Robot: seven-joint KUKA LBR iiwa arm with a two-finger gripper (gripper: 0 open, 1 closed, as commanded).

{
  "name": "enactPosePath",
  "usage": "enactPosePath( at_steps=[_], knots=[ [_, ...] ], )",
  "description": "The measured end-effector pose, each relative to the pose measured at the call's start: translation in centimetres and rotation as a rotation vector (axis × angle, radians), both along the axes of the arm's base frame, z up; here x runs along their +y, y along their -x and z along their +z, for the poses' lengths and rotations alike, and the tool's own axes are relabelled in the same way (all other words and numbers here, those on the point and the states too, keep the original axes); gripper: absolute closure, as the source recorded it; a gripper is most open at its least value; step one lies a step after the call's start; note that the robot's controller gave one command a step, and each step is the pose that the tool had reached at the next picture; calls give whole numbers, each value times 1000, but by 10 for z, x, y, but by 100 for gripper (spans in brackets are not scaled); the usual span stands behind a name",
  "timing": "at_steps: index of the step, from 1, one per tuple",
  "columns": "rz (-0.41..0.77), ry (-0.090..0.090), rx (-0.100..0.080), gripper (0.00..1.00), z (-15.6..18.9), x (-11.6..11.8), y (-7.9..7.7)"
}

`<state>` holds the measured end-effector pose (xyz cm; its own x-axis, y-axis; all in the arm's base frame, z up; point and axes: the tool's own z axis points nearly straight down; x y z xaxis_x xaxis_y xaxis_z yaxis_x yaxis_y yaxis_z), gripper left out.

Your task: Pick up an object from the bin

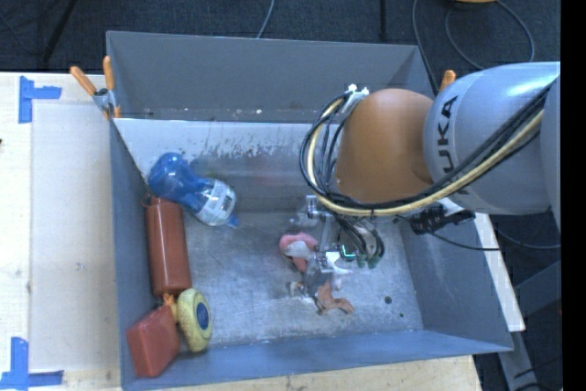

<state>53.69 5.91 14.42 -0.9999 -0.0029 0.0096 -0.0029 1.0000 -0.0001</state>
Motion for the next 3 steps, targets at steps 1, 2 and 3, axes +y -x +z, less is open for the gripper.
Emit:
enactPosePath(
  at_steps=[1,2,3],
  knots=[
    [-2,0,-7,0,4,0,-2],
    [-106,-3,-11,0,-48,-45,-23],
    [-273,-11,-17,0,-62,-60,-25]
  ],
)
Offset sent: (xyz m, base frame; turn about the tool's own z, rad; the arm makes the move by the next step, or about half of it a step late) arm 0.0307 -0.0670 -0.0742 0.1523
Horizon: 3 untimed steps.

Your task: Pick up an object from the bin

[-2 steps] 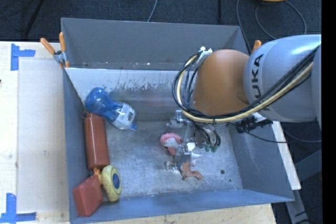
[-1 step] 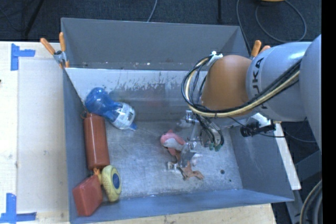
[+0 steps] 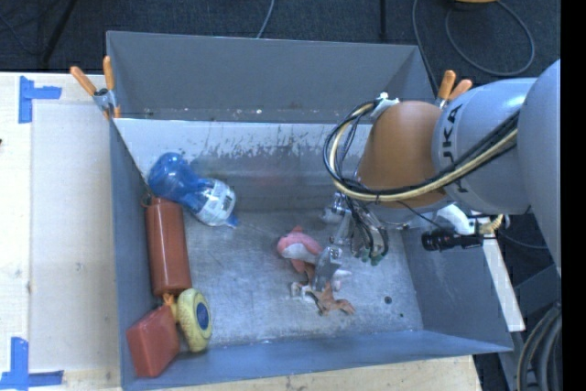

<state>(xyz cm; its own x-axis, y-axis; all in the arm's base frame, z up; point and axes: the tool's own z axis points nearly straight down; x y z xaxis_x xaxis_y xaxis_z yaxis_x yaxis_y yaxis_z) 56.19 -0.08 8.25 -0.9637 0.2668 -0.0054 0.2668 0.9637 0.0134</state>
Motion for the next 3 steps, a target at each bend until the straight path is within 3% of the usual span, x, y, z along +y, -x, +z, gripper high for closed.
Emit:
enactPosePath(
  at_steps=[1,2,3],
  knots=[
    [-30,5,-5,0,0,5,2],
    [-181,11,5,0,-1,4,3],
    [-99,5,17,100,-1,15,2]
  ],
)
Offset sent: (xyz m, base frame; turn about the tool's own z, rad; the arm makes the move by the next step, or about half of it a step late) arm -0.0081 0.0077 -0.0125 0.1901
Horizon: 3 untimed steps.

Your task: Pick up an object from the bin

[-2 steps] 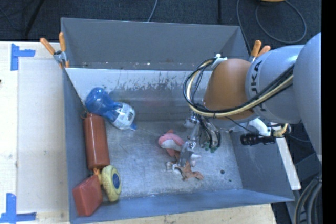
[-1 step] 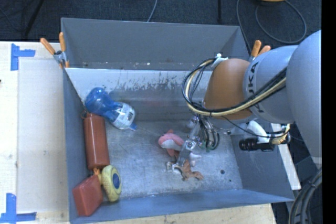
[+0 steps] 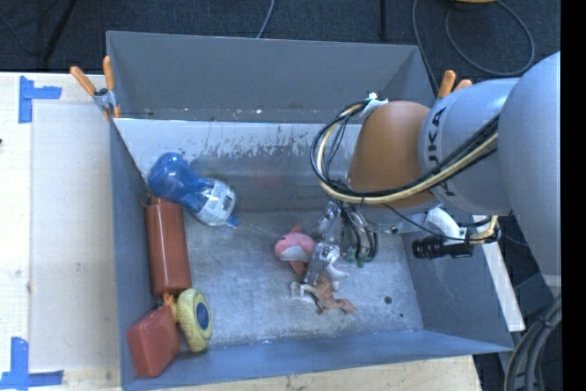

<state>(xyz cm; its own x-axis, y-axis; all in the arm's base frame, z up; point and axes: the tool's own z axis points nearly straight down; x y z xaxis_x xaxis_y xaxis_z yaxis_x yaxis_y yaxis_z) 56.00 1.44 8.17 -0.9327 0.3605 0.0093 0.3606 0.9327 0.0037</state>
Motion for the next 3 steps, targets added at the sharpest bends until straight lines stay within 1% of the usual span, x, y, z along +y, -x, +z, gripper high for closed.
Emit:
enactPosePath(
  at_steps=[1,2,3],
  knots=[
    [0,0,0,100,0,0,0],
    [0,0,4,100,3,1,1],
    [2,5,-6,100,11,0,2]
  ],
)
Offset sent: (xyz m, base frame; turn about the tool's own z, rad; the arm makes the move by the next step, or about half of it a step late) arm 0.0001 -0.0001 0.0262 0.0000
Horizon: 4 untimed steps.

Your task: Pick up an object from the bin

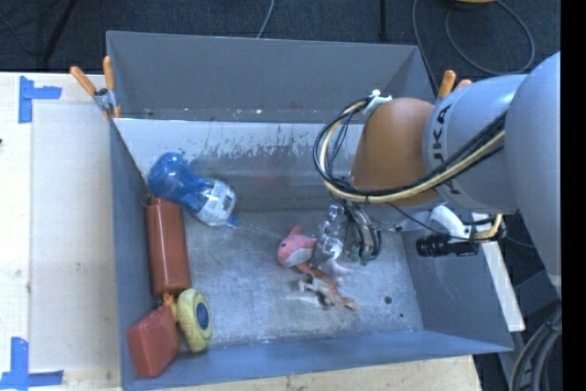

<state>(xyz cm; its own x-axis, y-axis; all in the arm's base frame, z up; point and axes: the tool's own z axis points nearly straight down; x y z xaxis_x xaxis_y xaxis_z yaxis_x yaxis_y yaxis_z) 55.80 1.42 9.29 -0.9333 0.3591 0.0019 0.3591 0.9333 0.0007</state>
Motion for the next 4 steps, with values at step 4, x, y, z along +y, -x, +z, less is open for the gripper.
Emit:
enactPosePath(
  at_steps=[4],
  knots=[
    [1,1,1,100,48,0,0]
  ],
)
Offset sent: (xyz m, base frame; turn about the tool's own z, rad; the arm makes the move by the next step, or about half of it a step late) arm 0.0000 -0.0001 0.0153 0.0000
